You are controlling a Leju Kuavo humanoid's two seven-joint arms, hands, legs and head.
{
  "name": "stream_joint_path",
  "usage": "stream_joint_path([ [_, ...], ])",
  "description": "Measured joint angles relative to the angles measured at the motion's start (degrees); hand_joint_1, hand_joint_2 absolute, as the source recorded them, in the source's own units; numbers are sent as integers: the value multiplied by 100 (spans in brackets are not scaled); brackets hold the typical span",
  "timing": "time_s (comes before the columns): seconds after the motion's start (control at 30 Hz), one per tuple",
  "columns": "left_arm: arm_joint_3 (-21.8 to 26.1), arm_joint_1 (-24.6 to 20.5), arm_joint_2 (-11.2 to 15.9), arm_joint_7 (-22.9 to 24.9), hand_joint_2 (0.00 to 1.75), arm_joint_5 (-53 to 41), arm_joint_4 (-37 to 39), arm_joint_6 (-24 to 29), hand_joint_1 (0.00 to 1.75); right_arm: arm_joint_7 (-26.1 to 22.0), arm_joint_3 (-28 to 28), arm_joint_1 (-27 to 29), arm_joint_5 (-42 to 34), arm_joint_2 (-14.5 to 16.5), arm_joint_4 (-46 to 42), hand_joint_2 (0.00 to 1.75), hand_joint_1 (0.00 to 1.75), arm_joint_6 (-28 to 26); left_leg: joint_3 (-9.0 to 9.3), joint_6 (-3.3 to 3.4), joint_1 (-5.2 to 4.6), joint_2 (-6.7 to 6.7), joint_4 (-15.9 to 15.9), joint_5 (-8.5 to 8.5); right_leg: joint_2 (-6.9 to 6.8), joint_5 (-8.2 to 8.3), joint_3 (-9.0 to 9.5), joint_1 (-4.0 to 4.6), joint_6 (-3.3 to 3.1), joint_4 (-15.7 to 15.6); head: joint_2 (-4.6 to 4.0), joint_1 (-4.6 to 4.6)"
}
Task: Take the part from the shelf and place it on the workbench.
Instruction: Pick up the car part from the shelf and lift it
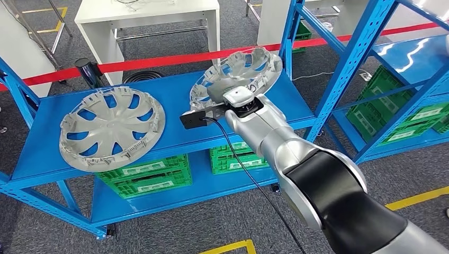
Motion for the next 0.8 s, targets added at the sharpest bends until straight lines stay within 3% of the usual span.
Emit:
stream_joint_path([
  [0.8, 0, -6, -2, -398, 175, -42, -2, 58, 0, 373, 176, -573, 105, -36, 1, 175, 173, 352, -3, 0, 0, 2, 1, 0, 0, 0, -6, 0, 0, 0, 0, 0],
])
